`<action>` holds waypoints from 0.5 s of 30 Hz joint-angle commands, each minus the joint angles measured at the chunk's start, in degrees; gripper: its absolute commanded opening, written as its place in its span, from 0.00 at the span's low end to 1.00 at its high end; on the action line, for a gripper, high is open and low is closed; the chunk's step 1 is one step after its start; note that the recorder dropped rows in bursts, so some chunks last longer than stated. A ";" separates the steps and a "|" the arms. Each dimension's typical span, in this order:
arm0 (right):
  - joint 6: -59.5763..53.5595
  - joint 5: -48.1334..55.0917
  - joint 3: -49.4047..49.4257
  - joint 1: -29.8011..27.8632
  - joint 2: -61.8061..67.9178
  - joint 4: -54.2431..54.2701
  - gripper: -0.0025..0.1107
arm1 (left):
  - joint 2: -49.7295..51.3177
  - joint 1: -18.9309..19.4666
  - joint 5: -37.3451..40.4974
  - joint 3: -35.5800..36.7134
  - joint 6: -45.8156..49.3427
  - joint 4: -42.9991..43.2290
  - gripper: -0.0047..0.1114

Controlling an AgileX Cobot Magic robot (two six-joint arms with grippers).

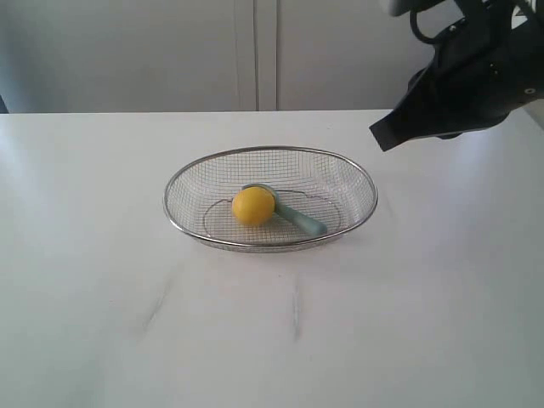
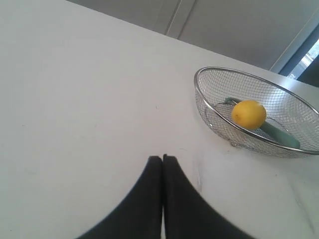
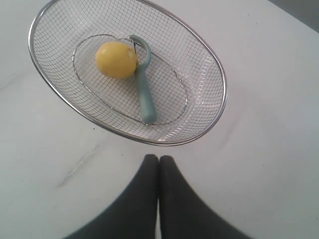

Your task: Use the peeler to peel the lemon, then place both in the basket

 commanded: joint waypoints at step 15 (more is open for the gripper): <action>-0.03 -0.36 0.19 -0.22 -0.36 0.10 0.02 | -5.65 0.16 6.49 1.01 -12.61 32.56 0.04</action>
